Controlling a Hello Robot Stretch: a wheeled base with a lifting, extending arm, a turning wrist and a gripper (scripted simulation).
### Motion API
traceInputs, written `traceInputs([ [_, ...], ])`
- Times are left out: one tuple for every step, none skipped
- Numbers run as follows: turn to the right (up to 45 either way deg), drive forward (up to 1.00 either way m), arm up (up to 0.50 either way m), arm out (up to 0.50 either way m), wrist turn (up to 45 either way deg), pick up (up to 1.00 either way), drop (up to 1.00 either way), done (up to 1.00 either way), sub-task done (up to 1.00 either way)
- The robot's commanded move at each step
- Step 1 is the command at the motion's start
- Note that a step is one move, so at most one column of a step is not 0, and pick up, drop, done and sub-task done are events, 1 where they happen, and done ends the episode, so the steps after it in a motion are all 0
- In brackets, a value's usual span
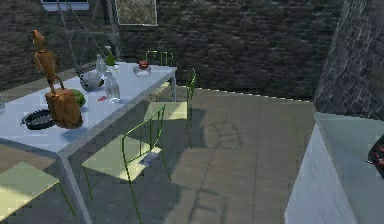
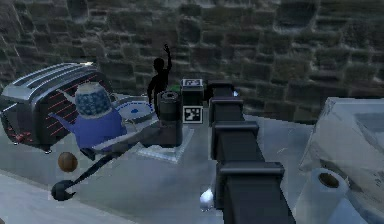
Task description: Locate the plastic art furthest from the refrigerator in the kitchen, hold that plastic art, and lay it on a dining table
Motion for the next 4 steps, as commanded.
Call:
traceInputs([
  [0.0, 0.0, 0.0, 0.0, 45.0, 0.0, 0.0, 0.0, 0.0],
  [0.0, 0.0, 0.0, 0.0, 39.0, 0.0, 0.0, 0.0, 0.0],
  [0.0, 0.0, -0.16, 0.0, 0.0, 0.0, 0.0, 0.0, 0.0],
  [0.0, 0.0, 0.0, 0.0, 0.0, 1.0, 0.0, 0.0, 0.0],
])
